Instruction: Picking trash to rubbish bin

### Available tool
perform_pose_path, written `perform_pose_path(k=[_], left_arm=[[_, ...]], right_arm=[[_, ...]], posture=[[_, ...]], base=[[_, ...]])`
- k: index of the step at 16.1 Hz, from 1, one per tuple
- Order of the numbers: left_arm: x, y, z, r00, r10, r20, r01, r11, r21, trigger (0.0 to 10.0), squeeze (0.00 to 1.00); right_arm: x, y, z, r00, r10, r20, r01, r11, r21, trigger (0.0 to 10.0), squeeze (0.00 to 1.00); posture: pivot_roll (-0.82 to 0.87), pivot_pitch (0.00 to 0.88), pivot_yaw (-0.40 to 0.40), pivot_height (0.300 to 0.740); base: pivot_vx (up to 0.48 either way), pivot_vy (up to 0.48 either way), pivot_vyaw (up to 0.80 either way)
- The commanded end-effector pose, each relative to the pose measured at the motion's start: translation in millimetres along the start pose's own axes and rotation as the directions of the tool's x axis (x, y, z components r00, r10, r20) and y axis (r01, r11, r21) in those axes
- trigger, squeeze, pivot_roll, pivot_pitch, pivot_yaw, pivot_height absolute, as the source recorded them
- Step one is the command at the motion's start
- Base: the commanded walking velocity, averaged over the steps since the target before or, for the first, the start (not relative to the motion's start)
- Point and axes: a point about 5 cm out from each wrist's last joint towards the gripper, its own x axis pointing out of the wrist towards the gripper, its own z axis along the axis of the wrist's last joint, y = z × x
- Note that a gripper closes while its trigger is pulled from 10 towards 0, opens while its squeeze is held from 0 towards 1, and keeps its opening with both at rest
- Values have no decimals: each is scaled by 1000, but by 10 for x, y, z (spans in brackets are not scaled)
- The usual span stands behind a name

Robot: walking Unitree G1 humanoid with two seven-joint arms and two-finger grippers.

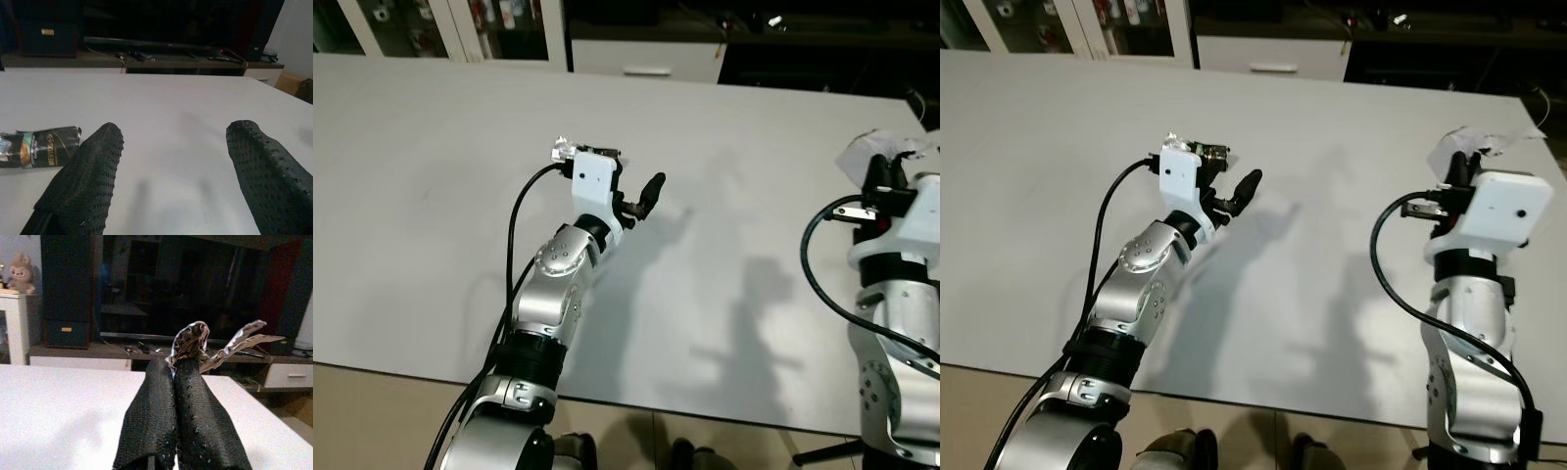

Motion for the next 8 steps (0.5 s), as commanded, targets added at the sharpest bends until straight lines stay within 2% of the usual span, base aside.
perform_pose_path(k=[1, 6, 8], left_arm=[[-16, -38, -31, 1000, -8, -13, 8, 1000, -10, 10000, 0], [-7, -94, -76, 999, -15, -41, 14, 1000, -23, 10000, 0], [12, -78, -71, 999, -10, -48, 9, 1000, -25, 10000, 0]], right_arm=[[-36, -56, 37, 1000, -31, -2, 31, 999, -10, 10000, 0], [-70, -72, 30, 999, -39, -26, 39, 999, -16, 10000, 0], [-81, -85, 36, 999, -44, -30, 44, 999, -14, 10000, 0]], posture=[[85, 93, -8, 740], [70, 95, -8, 740], [66, 97, -7, 740]], base=[[0, 0, 0], [0, 0, -592], [0, 0, 0]])
